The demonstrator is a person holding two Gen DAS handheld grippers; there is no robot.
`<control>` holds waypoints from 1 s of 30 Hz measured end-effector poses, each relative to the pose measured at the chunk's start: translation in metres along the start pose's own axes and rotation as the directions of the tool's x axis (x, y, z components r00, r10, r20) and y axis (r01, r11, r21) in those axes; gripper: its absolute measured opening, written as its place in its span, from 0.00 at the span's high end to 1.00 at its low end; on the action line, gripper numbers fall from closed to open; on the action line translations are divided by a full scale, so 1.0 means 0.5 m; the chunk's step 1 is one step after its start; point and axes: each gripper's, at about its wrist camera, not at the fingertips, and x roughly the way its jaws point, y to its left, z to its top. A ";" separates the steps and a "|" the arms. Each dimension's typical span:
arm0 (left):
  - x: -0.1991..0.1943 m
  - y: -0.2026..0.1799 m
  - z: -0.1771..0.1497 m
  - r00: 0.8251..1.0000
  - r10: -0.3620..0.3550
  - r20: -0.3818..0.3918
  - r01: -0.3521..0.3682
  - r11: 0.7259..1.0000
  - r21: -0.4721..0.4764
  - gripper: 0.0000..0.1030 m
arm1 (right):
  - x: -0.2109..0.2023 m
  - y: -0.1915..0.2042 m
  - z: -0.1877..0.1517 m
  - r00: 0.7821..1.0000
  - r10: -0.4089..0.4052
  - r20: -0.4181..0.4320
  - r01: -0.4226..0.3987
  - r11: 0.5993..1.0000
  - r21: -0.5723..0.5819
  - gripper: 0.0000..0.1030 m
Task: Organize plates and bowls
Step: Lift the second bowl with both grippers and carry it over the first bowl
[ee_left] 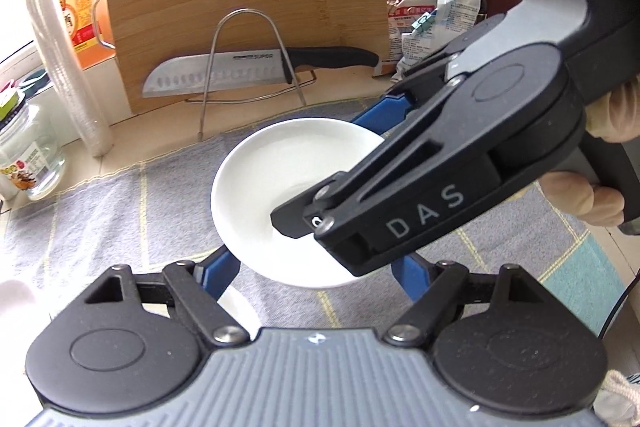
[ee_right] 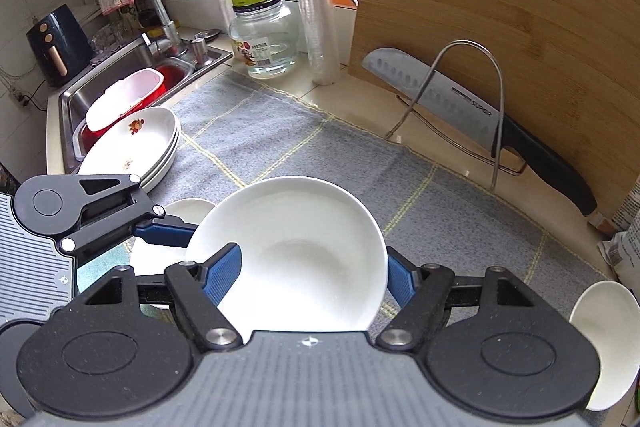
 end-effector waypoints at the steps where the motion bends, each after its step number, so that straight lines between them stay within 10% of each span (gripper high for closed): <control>1: -0.009 0.006 -0.005 1.000 0.006 -0.003 -0.006 1.000 0.001 0.20 | 0.001 0.010 0.003 1.000 0.006 0.001 -0.006 1.000 -0.005 0.22; 30: -0.047 0.139 -0.122 0.996 0.034 -0.087 -0.041 0.996 -0.083 0.20 | 0.102 0.170 0.043 0.993 0.093 -0.070 -0.097 0.994 -0.054 0.22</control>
